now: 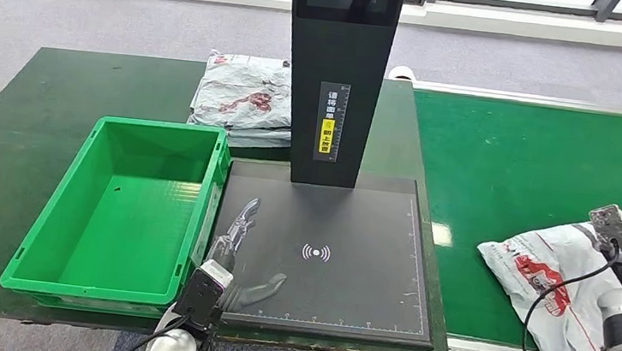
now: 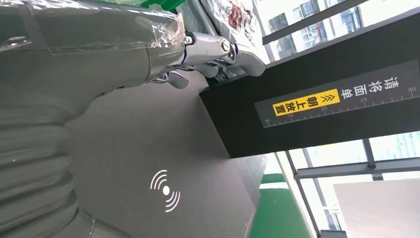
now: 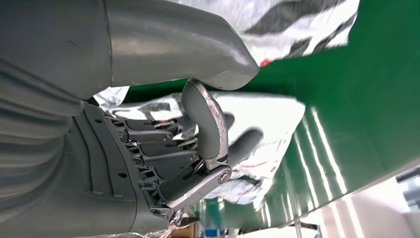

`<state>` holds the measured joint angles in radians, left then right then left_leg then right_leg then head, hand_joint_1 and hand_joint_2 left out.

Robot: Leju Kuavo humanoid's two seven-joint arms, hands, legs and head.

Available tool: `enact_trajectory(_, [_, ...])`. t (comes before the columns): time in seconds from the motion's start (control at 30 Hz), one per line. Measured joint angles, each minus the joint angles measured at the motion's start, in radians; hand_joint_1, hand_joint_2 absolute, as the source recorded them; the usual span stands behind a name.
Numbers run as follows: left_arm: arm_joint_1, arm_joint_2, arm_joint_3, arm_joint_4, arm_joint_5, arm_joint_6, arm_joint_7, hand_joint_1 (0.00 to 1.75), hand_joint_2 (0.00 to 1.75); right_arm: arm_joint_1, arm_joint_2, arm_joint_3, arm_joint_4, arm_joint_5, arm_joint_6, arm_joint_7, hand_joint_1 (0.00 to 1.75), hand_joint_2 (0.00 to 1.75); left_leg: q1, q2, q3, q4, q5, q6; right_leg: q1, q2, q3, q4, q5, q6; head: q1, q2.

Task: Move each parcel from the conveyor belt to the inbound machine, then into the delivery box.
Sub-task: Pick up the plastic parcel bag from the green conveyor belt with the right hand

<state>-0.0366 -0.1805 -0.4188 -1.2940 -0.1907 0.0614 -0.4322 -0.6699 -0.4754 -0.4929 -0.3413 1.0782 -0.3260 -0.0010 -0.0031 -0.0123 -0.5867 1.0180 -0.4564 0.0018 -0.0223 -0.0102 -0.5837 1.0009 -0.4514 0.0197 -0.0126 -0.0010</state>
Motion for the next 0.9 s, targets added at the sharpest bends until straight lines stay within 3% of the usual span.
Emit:
enact_trajectory(0.23, [0.001, -0.002, 0.000, 0.001, -0.006, 0.000, 0.000, 0.00, 1.75, 0.014, -0.023, 0.037, 0.000, 0.119, -0.081, 0.148, 0.00, 1.75, 0.000, 0.000, 0.000, 0.000, 0.000, 0.000, 0.000, 0.000, 0.000, 0.000, 0.000, 0.000, 0.000, 0.000])
enact_trajectory(0.47, [0.001, -0.003, 0.000, 0.009, -0.007, -0.002, -0.004, 0.00, 1.75, 0.034, -0.042, 0.097, 0.002, 0.217, 0.034, 0.270, 0.00, 1.75, 0.000, 0.000, 0.000, 0.000, 0.000, 0.000, 0.000, 0.000, 0.000, 0.000, 0.000, 0.000, 0.000, 0.000])
enact_trajectory(0.67, [0.000, -0.003, 0.000, 0.017, -0.007, -0.004, -0.007, 0.00, 1.75, 0.049, -0.050, 0.121, 0.003, 0.235, 0.067, 0.288, 0.00, 1.75, 0.000, 0.001, 0.000, 0.000, 0.000, 0.000, 0.000, 0.001, -0.001, 0.000, 0.000, 0.000, 0.000, 0.000])
enact_trajectory(0.77, [-0.002, -0.003, 0.000, 0.023, -0.007, -0.012, -0.011, 0.00, 1.75, 0.052, -0.053, 0.137, 0.004, 0.258, 0.172, 0.307, 0.00, 1.75, 0.000, 0.001, 0.000, 0.000, 0.000, 0.000, 0.000, 0.001, -0.001, 0.000, 0.000, 0.000, 0.000, 0.000])
enact_trajectory(0.9, [-0.018, -0.003, 0.000, 0.046, 0.000, -0.033, -0.028, 0.00, 1.75, 0.072, -0.058, 0.162, 0.020, 0.286, 0.430, 0.297, 0.00, 1.75, 0.000, 0.000, 0.000, 0.000, 0.000, 0.000, 0.000, 0.000, -0.001, 0.000, 0.000, 0.000, 0.000, 0.000])
